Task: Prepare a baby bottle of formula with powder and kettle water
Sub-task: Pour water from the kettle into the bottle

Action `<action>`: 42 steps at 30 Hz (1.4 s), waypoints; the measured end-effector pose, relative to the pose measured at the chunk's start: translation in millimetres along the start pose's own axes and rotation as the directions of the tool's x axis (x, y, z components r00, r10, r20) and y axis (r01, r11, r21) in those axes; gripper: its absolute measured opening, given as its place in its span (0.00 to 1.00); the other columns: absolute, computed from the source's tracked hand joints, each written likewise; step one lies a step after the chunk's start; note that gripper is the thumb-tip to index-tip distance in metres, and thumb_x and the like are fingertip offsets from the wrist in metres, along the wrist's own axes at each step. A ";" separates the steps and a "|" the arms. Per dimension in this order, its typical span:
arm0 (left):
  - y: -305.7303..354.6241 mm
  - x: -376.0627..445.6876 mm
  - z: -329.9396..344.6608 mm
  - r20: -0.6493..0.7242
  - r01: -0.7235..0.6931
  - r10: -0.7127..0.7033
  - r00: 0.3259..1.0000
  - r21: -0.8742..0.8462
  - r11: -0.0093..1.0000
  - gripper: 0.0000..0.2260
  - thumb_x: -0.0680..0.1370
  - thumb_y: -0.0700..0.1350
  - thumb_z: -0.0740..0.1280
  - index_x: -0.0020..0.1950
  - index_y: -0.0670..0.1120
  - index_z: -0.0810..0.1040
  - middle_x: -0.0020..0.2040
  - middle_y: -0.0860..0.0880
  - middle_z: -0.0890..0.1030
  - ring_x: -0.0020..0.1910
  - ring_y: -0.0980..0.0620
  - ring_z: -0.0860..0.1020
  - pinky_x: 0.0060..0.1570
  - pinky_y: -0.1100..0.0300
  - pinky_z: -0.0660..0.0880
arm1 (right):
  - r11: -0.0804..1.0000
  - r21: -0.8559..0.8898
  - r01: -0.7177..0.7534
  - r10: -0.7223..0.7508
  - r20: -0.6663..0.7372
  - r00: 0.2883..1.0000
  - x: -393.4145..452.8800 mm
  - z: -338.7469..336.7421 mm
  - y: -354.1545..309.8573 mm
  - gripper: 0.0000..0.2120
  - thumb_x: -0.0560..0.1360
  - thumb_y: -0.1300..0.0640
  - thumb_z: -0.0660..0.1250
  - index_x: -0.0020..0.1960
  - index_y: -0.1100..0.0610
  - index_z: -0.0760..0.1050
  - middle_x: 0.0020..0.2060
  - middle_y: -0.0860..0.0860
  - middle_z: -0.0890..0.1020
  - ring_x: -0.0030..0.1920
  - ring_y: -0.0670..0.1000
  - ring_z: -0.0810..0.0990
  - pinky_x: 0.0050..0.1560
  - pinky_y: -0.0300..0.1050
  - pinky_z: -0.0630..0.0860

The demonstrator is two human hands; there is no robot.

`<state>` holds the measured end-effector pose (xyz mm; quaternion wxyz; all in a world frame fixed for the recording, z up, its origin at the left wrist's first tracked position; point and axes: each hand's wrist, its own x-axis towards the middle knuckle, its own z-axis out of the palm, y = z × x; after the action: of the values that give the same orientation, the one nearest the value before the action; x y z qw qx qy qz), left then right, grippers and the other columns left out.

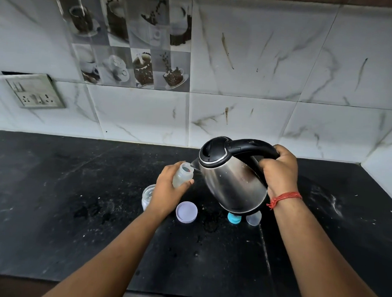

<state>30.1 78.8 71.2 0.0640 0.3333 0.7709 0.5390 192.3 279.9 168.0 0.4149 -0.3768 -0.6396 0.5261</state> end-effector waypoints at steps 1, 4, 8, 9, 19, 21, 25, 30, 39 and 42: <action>-0.3 -2.1 -0.1 0.002 0.002 -0.002 1.000 0.004 1.000 0.22 0.77 0.44 0.75 0.70 0.52 0.76 0.61 0.52 0.77 0.61 0.54 0.76 0.65 0.59 0.70 | 1.000 -0.017 0.008 -0.008 0.002 1.000 -2.2 -1.1 -0.7 0.09 0.59 0.69 0.61 0.33 0.56 0.69 0.26 0.46 0.67 0.33 0.51 0.67 0.37 0.45 0.65; -1.7 -7.1 -0.5 0.004 0.003 -0.003 1.000 0.022 1.000 0.23 0.76 0.43 0.75 0.70 0.51 0.77 0.61 0.51 0.77 0.61 0.54 0.76 0.65 0.59 0.70 | 0.997 -0.074 0.023 -0.022 0.010 1.000 -7.1 -2.9 -4.0 0.13 0.61 0.70 0.62 0.31 0.52 0.70 0.23 0.42 0.67 0.32 0.51 0.68 0.36 0.44 0.66; -3.7 -12.1 -2.4 0.014 0.001 -0.002 1.000 0.045 0.999 0.23 0.76 0.44 0.76 0.70 0.50 0.77 0.62 0.51 0.77 0.61 0.53 0.76 0.65 0.58 0.70 | 0.985 -0.161 0.053 -0.052 0.011 0.999 -12.6 -2.7 -10.4 0.17 0.64 0.71 0.63 0.29 0.49 0.70 0.25 0.45 0.67 0.30 0.50 0.67 0.34 0.43 0.64; -3.9 -12.9 -2.7 0.018 0.001 -0.002 1.000 0.049 0.999 0.23 0.76 0.44 0.76 0.70 0.50 0.77 0.62 0.51 0.77 0.61 0.53 0.76 0.65 0.58 0.71 | 0.981 -0.183 0.065 -0.064 0.011 0.998 -13.7 -2.7 -12.2 0.16 0.65 0.71 0.64 0.30 0.50 0.69 0.26 0.47 0.67 0.30 0.50 0.67 0.33 0.43 0.63; -0.9 -18.2 -3.8 0.033 -0.001 -0.001 0.999 0.061 0.998 0.24 0.75 0.44 0.77 0.70 0.51 0.77 0.62 0.52 0.76 0.62 0.54 0.75 0.62 0.63 0.68 | 0.939 -0.317 0.134 -0.143 -0.007 0.990 -19.2 -0.6 -26.2 0.11 0.64 0.70 0.63 0.34 0.56 0.68 0.27 0.48 0.69 0.32 0.51 0.68 0.33 0.45 0.64; 0.6 -18.5 -4.8 0.038 -0.004 0.002 0.999 0.066 0.998 0.24 0.75 0.44 0.77 0.70 0.50 0.76 0.62 0.53 0.76 0.61 0.55 0.75 0.60 0.67 0.67 | 0.927 -0.344 0.151 -0.162 -0.001 0.987 -20.1 0.0 -29.0 0.10 0.63 0.70 0.62 0.35 0.56 0.68 0.28 0.48 0.69 0.33 0.52 0.68 0.33 0.45 0.63; 2.0 -17.8 -5.5 0.049 -0.012 0.009 0.999 0.075 0.997 0.24 0.75 0.44 0.77 0.70 0.50 0.77 0.62 0.53 0.76 0.61 0.56 0.75 0.56 0.76 0.65 | 0.890 -0.409 0.203 -0.214 0.021 0.977 -19.6 1.7 -36.6 0.09 0.62 0.69 0.62 0.35 0.56 0.69 0.28 0.49 0.71 0.35 0.56 0.71 0.36 0.46 0.66; 4.3 -15.3 -5.5 0.051 -0.025 0.021 0.998 0.066 0.998 0.24 0.75 0.44 0.77 0.70 0.49 0.77 0.62 0.53 0.76 0.61 0.55 0.75 0.59 0.70 0.66 | 0.849 -0.443 0.289 -0.297 0.052 0.953 -18.9 4.9 -48.1 0.08 0.58 0.63 0.58 0.34 0.53 0.69 0.27 0.48 0.73 0.37 0.61 0.75 0.48 0.57 0.75; 7.4 -9.3 -5.2 0.043 -0.037 0.035 0.998 0.048 0.998 0.24 0.75 0.44 0.77 0.70 0.49 0.77 0.61 0.54 0.77 0.60 0.56 0.75 0.55 0.78 0.65 | 0.738 -0.550 0.390 -0.414 0.086 0.906 -10.1 12.0 -63.1 0.15 0.62 0.69 0.62 0.33 0.50 0.64 0.28 0.46 0.71 0.41 0.56 0.71 0.49 0.57 0.73; 6.9 -7.1 -5.5 0.047 -0.041 0.039 0.998 0.057 0.998 0.24 0.75 0.44 0.77 0.70 0.49 0.77 0.61 0.54 0.77 0.59 0.57 0.75 0.55 0.79 0.65 | 0.721 -0.563 0.404 -0.431 0.093 0.897 -5.9 14.6 -63.2 0.14 0.62 0.69 0.62 0.34 0.51 0.65 0.28 0.46 0.70 0.41 0.57 0.71 0.48 0.55 0.71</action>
<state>36.1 71.7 77.7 0.0612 0.3626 0.7777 0.5099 178.0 259.0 228.0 0.4054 -0.3408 -0.8255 0.1954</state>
